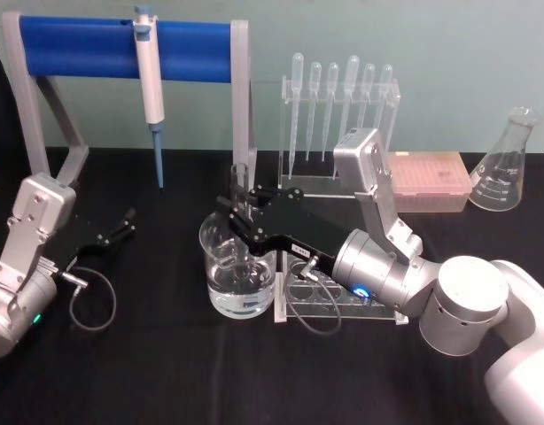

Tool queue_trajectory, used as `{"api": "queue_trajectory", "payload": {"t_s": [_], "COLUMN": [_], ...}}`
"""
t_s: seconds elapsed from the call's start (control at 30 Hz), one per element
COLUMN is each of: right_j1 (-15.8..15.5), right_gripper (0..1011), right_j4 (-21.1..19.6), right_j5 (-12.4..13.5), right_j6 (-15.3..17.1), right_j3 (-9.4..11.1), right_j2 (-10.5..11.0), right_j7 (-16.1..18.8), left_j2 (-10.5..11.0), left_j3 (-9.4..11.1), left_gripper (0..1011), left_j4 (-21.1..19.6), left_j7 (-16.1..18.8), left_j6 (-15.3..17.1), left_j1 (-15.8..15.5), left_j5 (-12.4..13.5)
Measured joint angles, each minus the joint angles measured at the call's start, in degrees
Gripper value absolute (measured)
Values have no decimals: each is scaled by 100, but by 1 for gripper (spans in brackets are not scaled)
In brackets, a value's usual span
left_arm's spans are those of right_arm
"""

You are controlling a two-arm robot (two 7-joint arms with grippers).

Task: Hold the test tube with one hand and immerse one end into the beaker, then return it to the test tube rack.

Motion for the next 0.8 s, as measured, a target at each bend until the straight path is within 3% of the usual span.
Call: {"api": "queue_trajectory", "payload": {"t_s": [0.43, 0.8], "right_j1": [-5, 92], "right_gripper": [238, 238], "right_j4": [-31, -969], "right_j5": [-6, -73], "right_j6": [18, 508], "right_j3": [5, 108], "right_j2": [2, 219], "right_j7": [1, -22], "left_j2": [0, 0], "left_j3": [0, 0], "left_gripper": [1000, 1000], "left_j4": [0, 0], "left_j7": [0, 0], "left_j6": [0, 0], "left_j1": [0, 0], "left_j5": [0, 0]}}
